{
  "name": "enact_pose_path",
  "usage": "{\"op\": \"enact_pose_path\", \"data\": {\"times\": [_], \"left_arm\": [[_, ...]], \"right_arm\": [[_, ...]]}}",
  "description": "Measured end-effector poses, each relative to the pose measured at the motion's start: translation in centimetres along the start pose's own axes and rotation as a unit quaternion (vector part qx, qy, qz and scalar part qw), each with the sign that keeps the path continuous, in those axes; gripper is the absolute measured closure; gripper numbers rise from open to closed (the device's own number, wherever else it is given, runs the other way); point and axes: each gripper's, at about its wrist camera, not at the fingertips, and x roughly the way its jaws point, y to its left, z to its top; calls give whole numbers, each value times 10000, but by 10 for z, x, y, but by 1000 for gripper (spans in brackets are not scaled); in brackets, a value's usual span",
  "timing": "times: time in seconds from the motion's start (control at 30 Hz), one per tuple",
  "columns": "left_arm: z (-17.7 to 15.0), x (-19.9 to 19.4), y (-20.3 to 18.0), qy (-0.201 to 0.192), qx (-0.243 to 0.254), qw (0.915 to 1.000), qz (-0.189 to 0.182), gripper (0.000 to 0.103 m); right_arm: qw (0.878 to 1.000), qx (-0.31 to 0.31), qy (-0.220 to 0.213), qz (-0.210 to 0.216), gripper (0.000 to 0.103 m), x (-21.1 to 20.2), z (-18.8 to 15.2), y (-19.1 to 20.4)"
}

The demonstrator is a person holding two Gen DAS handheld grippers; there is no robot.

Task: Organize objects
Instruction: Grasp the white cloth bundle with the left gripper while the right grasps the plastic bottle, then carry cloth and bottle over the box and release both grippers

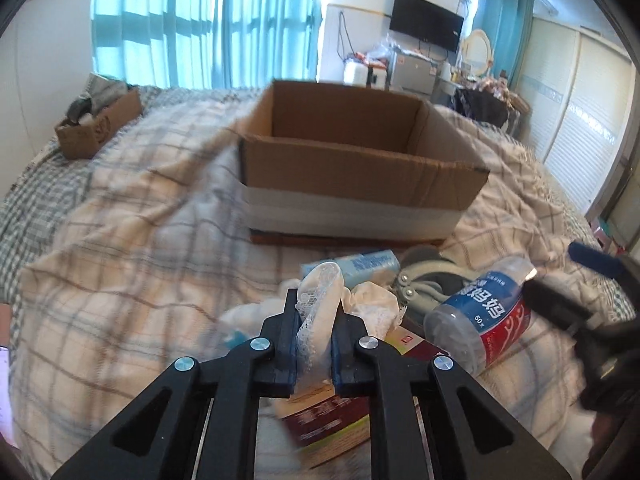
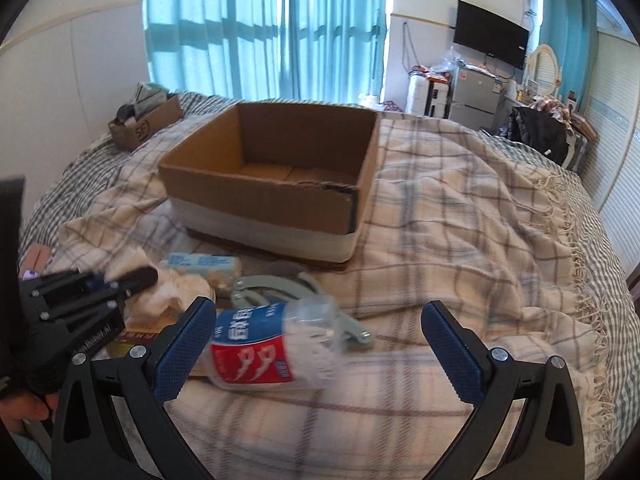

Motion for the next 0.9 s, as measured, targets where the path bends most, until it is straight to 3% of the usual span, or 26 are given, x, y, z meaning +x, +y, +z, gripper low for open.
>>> {"op": "enact_pose_path", "data": {"times": [0.23,0.57,0.9], "left_arm": [[3,-31,26,-200,-135,9996,141,91],[-7,-47,37,-206,-204,9995,140,91],[17,-59,22,-383,226,9985,312,91]], "right_arm": [[9985,-274,465,-48,5,27,-16,36],[9982,-191,505,-264,11,33,-24,33],[9985,-84,-466,-269,13,-41,23,25]]}}
